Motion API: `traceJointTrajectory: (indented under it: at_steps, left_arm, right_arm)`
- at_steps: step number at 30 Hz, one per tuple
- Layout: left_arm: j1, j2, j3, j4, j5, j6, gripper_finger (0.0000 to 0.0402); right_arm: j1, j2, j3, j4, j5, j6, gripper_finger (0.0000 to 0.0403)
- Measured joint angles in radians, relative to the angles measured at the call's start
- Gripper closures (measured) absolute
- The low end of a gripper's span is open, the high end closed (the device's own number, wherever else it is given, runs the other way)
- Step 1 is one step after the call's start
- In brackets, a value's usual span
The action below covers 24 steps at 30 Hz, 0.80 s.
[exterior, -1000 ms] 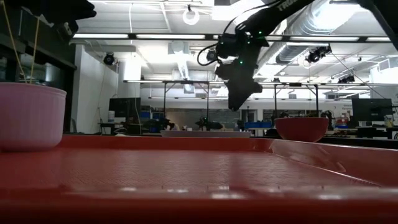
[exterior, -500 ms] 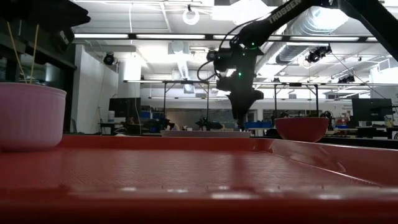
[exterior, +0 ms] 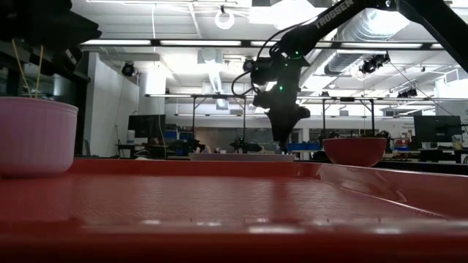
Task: Set up tray
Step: Put the blue plate on the bottom of the pink mug on the orange serving tray
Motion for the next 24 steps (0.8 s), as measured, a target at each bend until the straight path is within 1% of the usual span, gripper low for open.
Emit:
traceJointTrajectory:
  at_steps: [4,8,13,24]
  left_arm:
    - [0.0,-0.021,-0.014,0.002,-0.001,-0.002,0.0316]
    - [0.0,-0.026,-0.015,0.001,0.0,0.006,0.0316]
    - [0.0,-0.026,-0.015,0.0,0.003,0.011,0.0316]
    - [0.0,-0.026,-0.015,-0.008,0.023,0.012,0.0316]
  right_arm:
    - [0.006,0.011,0.0,0.001,0.01,0.001,0.0304]
    - [0.016,0.055,0.0,0.0,0.019,0.006,0.0304]
    - [0.025,0.099,0.0,0.016,0.096,0.014,0.0304]
    - [0.034,0.118,0.0,0.022,0.097,0.031,0.0304]
